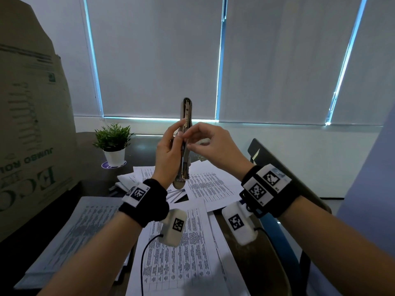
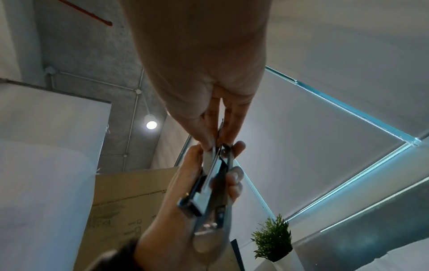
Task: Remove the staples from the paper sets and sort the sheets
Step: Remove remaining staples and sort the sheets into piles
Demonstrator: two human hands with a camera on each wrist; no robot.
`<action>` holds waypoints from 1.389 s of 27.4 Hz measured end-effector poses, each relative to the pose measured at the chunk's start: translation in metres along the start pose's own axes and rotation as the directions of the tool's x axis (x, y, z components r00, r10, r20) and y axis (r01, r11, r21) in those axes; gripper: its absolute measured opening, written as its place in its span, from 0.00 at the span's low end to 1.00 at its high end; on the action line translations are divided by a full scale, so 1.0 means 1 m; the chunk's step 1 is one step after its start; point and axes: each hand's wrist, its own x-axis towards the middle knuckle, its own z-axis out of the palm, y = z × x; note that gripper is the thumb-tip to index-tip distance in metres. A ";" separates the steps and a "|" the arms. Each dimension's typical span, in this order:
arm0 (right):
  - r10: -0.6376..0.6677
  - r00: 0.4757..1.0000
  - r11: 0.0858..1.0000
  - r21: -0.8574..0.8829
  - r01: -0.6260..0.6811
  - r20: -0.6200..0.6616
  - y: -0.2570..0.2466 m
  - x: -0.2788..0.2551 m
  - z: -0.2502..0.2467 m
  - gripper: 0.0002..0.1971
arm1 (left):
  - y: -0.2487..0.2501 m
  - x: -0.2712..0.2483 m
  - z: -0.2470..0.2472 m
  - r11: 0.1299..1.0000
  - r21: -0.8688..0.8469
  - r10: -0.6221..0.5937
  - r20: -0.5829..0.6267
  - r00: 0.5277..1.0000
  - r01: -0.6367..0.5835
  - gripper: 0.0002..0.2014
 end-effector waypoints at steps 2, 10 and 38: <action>-0.032 0.999 0.994 -0.105 0.034 0.023 0.001 -0.003 0.001 0.11 | -0.002 -0.001 0.001 0.998 -0.033 -0.063 -0.022 0.998 0.062 0.14; 0.093 0.995 0.991 -0.089 -0.097 -0.040 0.025 0.004 -0.008 0.10 | -0.004 -0.010 -0.001 0.891 -0.244 -0.381 0.060 0.923 0.384 0.14; 0.706 0.408 0.037 0.545 -0.837 0.578 0.098 -0.084 0.103 0.08 | -0.085 -0.048 -0.062 0.496 0.174 -0.851 -0.099 0.516 0.851 0.10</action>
